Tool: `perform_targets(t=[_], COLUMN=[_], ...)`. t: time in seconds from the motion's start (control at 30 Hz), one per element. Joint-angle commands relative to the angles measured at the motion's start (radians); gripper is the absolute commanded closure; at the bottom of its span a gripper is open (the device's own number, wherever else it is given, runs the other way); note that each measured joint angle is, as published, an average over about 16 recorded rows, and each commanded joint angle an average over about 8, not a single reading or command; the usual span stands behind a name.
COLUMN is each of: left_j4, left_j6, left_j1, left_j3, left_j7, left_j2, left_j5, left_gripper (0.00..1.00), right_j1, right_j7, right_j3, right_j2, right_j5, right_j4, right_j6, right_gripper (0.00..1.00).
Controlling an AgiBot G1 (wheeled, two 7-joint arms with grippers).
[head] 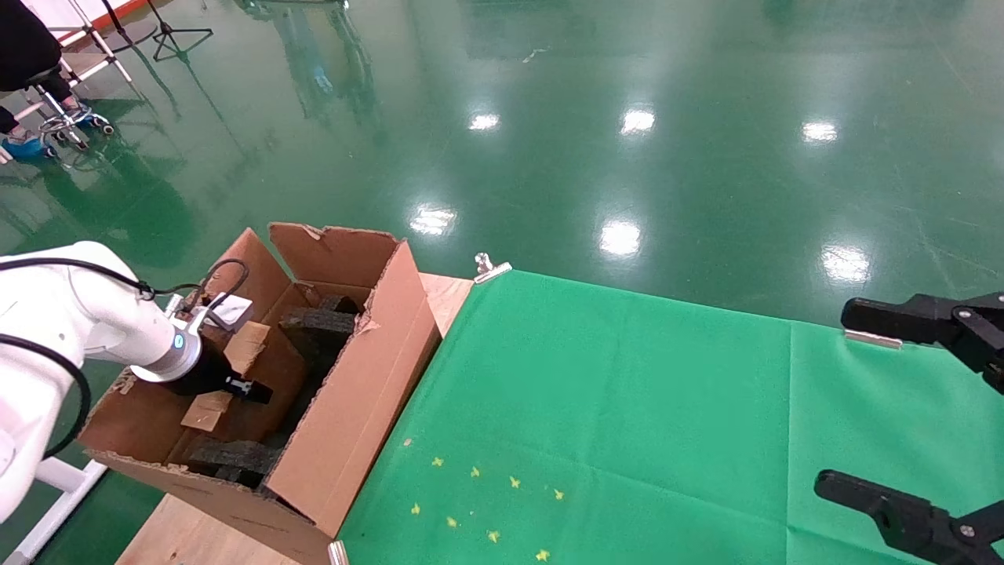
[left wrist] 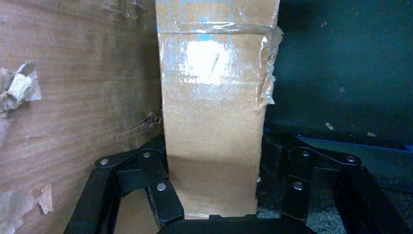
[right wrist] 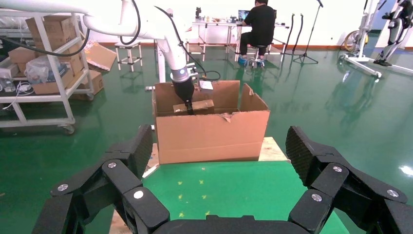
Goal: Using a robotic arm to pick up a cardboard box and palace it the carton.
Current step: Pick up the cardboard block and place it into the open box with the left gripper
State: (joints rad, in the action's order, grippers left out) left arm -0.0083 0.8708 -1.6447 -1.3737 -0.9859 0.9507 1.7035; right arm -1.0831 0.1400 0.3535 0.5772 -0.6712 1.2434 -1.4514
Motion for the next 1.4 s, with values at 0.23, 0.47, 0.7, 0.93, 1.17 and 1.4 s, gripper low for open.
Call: perform_targets(t=[0.23, 0.47, 0.7, 0.93, 1.17, 1.4], left_j4=[-0.004, -0.007, -0.005, -0.006, -0.021, -0.092], left_j6=[0.012, 0.02, 0.03, 0.038, 0.065, 0.169], left_j1=[-0.017, -0.041, -0.08, -0.116, -0.189, -0.292], left_j3=[-0.004, -0.008, -0.015, -0.018, -0.002, 0.089], left_j7=[0.007, 0.011, 0.004, 0.0, -0.003, 0.022], left_j2=[-0.001, -0.001, 0.003, 0.005, -0.004, -0.069], left_j5=[0.006, 0.012, 0.022, 0.026, 0.003, -0.131], left_gripper=[0.0, 0.0, 0.0, 0.0, 0.0, 0.0], right_j1=[0.0, 0.0, 0.0, 0.0, 0.0, 0.0], right_j7=[0.0, 0.0, 0.0, 0.0, 0.0, 0.0], right_j3=[0.0, 0.0, 0.0, 0.0, 0.0, 0.0], right_j2=[0.0, 0.0, 0.0, 0.0, 0.0, 0.0], right_j5=[0.0, 0.0, 0.0, 0.0, 0.0, 0.0], right_j4=[0.0, 0.0, 0.0, 0.0, 0.0, 0.0], right_j6=[0.0, 0.0, 0.0, 0.0, 0.0, 0.0], right_gripper=[0.0, 0.0, 0.0, 0.0, 0.0, 0.0])
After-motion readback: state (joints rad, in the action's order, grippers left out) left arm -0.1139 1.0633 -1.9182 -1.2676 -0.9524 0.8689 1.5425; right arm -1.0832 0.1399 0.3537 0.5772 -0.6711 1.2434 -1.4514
